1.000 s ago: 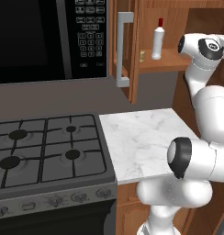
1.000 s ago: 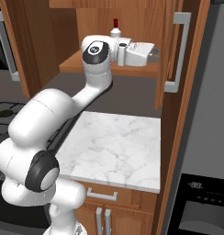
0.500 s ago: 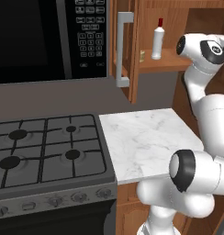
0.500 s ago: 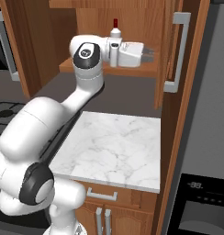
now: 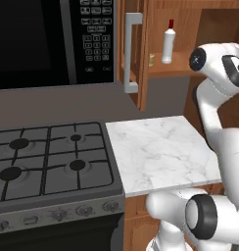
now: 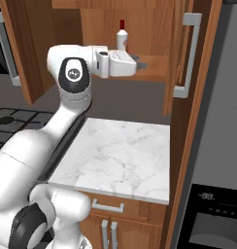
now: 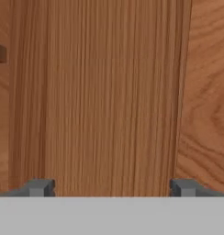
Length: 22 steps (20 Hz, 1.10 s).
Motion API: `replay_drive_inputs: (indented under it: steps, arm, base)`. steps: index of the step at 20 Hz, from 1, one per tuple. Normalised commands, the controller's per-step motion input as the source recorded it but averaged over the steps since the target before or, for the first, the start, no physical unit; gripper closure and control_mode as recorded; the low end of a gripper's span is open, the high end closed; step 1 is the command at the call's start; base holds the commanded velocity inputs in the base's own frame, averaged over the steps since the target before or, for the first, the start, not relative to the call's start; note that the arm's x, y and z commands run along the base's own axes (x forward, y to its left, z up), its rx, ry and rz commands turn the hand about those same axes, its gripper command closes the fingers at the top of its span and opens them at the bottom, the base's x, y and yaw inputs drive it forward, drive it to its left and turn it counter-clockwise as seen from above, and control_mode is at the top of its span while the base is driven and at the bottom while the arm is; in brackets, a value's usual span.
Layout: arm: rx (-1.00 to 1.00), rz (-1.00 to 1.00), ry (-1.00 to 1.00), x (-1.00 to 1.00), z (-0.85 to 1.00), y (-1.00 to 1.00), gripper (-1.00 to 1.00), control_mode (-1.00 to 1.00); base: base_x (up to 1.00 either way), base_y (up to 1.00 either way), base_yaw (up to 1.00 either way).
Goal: Get the candle and the liquor from the cabinet and move them to the dining counter.
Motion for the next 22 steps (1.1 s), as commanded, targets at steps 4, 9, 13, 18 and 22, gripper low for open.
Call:
replay_drive_inputs:
  steps: [4, 9, 13, 18, 22]
  arm:
    - [0.0, 0.33, 0.18, -0.19, 0.0, 0.66, -1.0, -1.0]
    - [0.0, 0.38, 0.24, -0.08, 0.0, 0.5, -1.0, -1.0]
    - [0.0, 0.42, 0.2, -0.06, 0.0, 0.3, -1.0, -1.0]
    - [0.01, 0.41, 0.14, 0.0, 0.0, 0.34, -1.0, -1.0]
    - [0.07, 0.33, 0.03, 0.0, 0.0, 0.29, -1.0, -1.0]
  base:
    - [0.0, 0.0, 0.0]
    - [0.0, 0.0, 0.0]
    - [0.0, 0.0, 0.0]
    - [0.0, 0.0, 0.0]
    - [0.0, 0.0, 0.0]
